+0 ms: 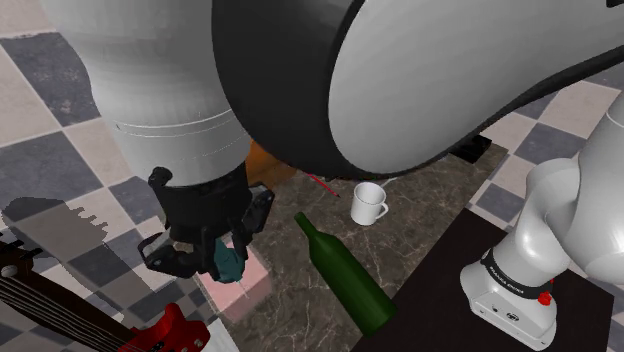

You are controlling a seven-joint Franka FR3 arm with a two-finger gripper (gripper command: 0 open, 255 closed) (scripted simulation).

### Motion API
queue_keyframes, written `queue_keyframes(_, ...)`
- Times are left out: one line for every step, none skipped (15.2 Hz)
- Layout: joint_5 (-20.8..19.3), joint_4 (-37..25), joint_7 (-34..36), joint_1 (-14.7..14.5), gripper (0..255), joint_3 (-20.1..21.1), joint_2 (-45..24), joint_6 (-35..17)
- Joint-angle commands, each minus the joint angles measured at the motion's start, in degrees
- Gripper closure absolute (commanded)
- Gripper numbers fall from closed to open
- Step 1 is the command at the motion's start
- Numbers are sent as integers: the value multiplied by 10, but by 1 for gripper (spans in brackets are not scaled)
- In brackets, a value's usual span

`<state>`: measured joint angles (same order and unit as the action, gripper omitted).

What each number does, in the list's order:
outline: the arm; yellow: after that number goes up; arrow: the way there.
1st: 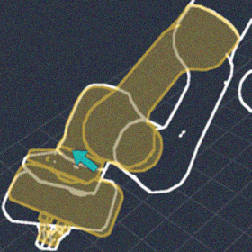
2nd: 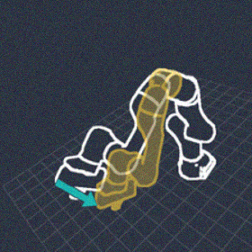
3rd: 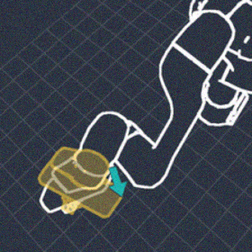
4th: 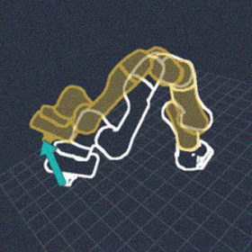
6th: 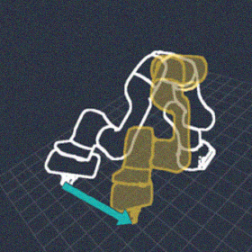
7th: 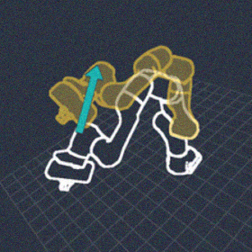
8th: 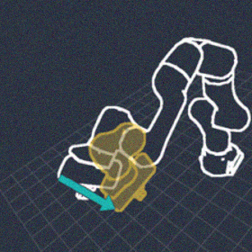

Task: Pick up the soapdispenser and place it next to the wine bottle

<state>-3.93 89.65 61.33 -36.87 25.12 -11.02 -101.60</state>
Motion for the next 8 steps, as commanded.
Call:
queue_keyframes(-1, 13, 3, -1, 255, 1, -1, -14)
queue_keyframes(-1, 21, 3, -1, 255, 0, -1, -22)
queue_keyframes(-1, 28, 3, 0, 255, 0, -1, -29)
queue_keyframes(-1, 36, 3, 0, 255, 0, -1, -37)
queue_keyframes(-1, 43, 3, 0, 255, 0, -1, -45)
queue_keyframes(-2, 50, 4, 0, 255, 0, -2, -52)
queue_keyframes(-2, 57, 4, 0, 255, -1, -2, -60)
queue_keyframes(-2, 64, 4, 0, 255, -1, -3, -67)
